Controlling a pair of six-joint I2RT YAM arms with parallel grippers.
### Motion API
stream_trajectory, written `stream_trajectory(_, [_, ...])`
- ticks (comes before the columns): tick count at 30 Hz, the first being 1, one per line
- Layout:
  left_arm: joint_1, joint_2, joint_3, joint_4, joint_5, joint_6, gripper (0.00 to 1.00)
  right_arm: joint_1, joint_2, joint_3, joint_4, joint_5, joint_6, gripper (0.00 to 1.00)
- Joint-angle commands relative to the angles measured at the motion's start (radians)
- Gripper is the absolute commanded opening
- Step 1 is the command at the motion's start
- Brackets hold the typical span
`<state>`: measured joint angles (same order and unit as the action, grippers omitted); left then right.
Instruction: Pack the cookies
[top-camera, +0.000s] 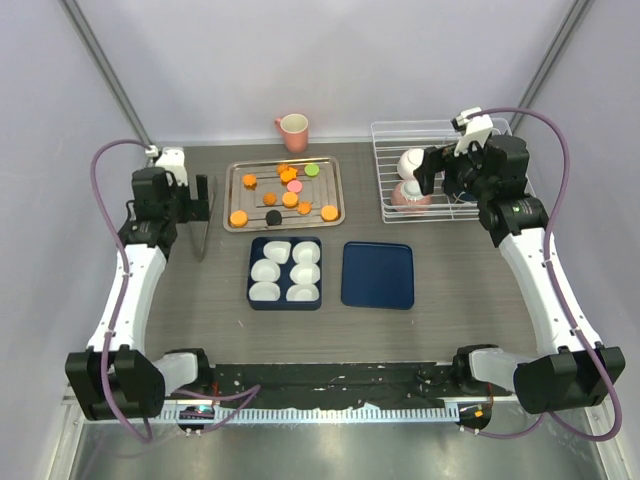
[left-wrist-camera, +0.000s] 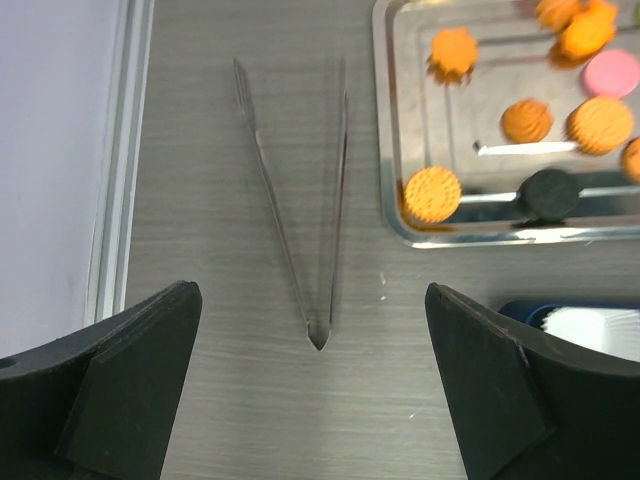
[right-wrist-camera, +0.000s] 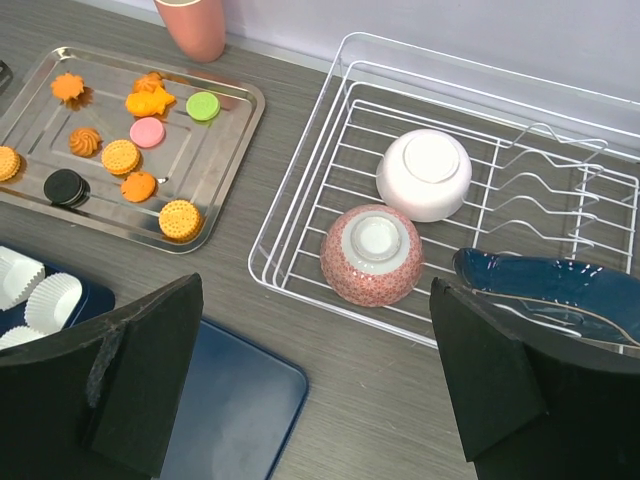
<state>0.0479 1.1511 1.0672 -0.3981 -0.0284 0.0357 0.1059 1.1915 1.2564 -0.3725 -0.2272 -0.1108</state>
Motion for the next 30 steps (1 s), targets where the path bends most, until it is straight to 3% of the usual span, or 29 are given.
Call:
stream_trajectory(1, [0.01, 0.067, -0.036, 0.015, -0.059, 0.061, 1.0, 0.006, 0.005, -0.011, 0.047, -0.02, 0.0, 1.0])
stream_trajectory(10, [0.067, 0.219, -0.093, 0.117, 0.025, 0.061, 1.0, 0.008, 0.023, -0.015, 0.046, -0.038, -0.003, 1.0])
stream_trajectory(15, [0.07, 0.353, -0.027, 0.065, 0.068, 0.015, 1.0, 0.006, 0.031, -0.015, 0.044, -0.041, -0.003, 1.0])
stream_trajectory(30, [0.07, 0.587, 0.109, 0.053, 0.001, 0.009, 1.0, 0.006, 0.028, -0.02, 0.044, -0.046, -0.006, 1.0])
